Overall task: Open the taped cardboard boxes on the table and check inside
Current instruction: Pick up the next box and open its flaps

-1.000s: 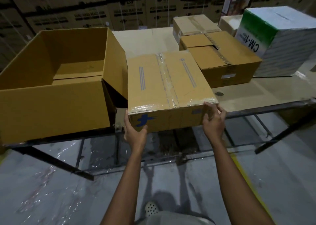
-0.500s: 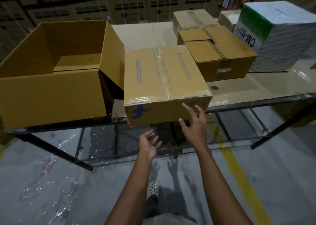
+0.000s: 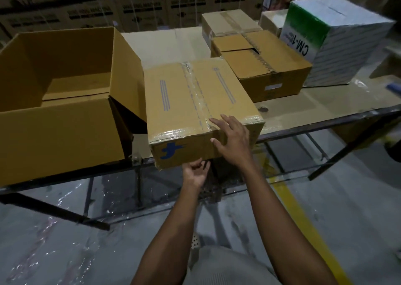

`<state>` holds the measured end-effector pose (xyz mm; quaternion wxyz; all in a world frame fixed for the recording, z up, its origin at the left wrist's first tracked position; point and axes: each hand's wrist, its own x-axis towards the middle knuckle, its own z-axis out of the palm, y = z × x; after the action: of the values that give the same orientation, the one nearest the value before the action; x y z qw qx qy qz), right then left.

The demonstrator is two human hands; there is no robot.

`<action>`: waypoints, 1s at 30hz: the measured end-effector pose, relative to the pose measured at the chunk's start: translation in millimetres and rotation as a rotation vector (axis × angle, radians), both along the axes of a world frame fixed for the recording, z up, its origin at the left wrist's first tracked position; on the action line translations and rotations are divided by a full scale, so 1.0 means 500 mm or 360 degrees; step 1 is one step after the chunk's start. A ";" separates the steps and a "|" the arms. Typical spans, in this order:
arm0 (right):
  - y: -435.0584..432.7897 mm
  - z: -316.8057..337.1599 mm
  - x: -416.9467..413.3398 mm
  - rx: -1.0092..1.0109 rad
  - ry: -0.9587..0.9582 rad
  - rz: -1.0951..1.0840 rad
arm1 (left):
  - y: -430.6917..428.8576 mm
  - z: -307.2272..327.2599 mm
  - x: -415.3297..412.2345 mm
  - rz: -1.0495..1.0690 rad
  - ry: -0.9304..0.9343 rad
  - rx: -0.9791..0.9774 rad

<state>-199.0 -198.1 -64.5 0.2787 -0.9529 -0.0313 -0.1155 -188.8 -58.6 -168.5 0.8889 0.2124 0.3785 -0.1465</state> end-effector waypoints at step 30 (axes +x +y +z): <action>-0.069 0.087 -0.006 0.0050 -0.0551 -0.0079 | -0.114 0.202 -0.136 -0.0068 -0.0384 0.0073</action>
<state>-202.1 -232.8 -20.8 0.2809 -0.9148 -0.0534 -0.2853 -256.8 -115.4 -67.5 0.9196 0.2567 0.2674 -0.1302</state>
